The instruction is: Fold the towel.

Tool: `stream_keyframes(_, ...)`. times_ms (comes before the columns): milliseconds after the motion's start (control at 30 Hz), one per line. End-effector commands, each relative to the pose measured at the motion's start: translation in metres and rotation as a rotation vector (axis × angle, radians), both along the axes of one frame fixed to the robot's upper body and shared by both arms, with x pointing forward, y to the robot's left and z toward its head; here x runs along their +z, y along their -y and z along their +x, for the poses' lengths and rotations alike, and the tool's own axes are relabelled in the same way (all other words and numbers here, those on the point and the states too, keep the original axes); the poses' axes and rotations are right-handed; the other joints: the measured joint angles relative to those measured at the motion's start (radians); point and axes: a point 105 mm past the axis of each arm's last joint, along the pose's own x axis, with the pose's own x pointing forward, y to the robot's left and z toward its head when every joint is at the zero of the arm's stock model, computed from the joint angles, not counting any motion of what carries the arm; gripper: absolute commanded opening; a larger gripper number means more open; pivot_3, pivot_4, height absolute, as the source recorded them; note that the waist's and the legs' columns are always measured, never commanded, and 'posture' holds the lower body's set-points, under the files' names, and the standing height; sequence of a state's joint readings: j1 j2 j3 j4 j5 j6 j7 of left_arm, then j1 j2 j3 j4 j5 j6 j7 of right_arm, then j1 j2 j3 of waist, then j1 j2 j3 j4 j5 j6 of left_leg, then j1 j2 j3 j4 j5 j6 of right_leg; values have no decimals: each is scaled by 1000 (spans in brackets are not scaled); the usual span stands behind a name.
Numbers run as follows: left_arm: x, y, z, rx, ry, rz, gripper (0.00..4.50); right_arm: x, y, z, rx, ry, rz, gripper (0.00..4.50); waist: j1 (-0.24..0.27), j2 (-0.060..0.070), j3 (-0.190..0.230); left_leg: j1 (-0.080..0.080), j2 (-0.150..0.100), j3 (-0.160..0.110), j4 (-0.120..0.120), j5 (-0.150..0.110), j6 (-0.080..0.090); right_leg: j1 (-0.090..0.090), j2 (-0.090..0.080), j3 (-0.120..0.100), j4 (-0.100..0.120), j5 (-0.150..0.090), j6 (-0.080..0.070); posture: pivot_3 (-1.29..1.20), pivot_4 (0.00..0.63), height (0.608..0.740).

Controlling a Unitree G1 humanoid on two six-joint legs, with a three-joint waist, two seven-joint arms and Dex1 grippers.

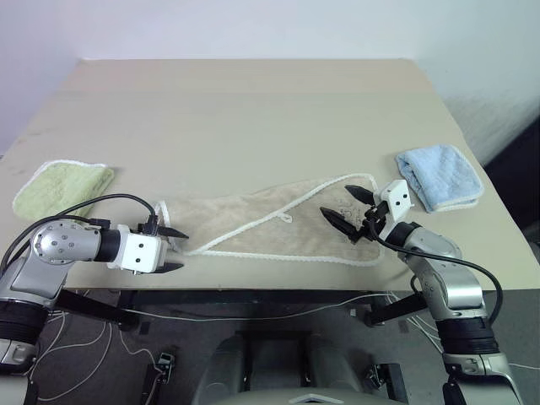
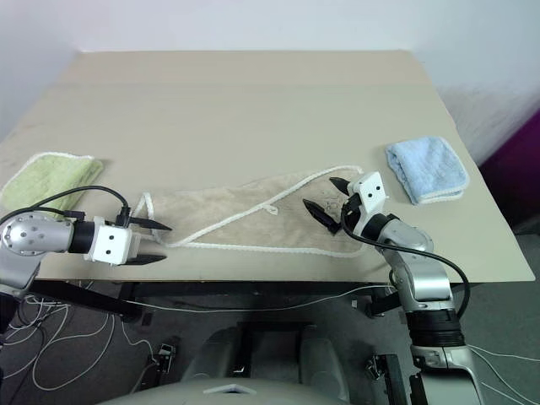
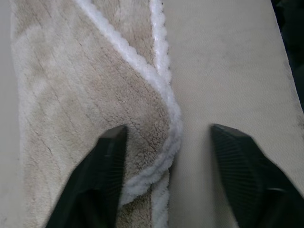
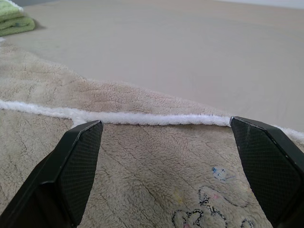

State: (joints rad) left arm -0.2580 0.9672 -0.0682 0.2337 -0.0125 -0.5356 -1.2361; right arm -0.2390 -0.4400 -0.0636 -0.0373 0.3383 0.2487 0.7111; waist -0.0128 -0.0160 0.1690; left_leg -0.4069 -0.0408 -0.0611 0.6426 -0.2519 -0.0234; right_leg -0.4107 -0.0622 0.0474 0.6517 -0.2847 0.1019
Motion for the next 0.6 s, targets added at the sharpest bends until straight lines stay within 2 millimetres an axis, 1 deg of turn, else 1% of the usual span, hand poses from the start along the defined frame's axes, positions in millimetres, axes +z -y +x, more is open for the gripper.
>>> stream_keyframes(33,4,-5,1,15,25,14,1733,16,-6,-1,24,57,17,4500,-1,0,0,0,0,0,0,0,0,0,0,0,0,0,0,0,150,740)
stream_keyframes(200,3,-8,4,35,27,11,1733,17,-8,0,28,59,23,4500,-2,0,0,0,0,0,0,0,0,0,0,0,0,0,0,0,150,740)
stream_keyframes(300,3,-5,4,29,25,-6,1733,17,-8,-1,29,59,24,4500,-2,0,0,0,0,0,0,0,0,0,0,0,0,0,0,0,150,740)
stream_keyframes(400,4,-2,3,22,16,-34,1168,16,-7,-1,28,57,22,4500,-2,0,0,0,0,0,0,0,0,0,0,0,0,0,0,0,150,740)
stream_keyframes(500,7,-3,1,30,-8,-68,203,16,-5,-1,24,56,20,4500,-2,0,0,0,0,0,0,0,0,0,0,0,0,0,0,0,150,740)
stream_keyframes(533,8,-3,1,33,-18,-77,41,16,-4,-1,22,56,19,4500,-2,0,0,0,0,0,0,0,0,0,0,0,0,0,0,0,150,740)
stream_keyframes(600,8,-4,-1,40,-34,-90,41,16,-3,-1,19,58,18,4500,-2,0,0,0,0,0,0,0,0,0,0,0,0,0,0,0,150,740)
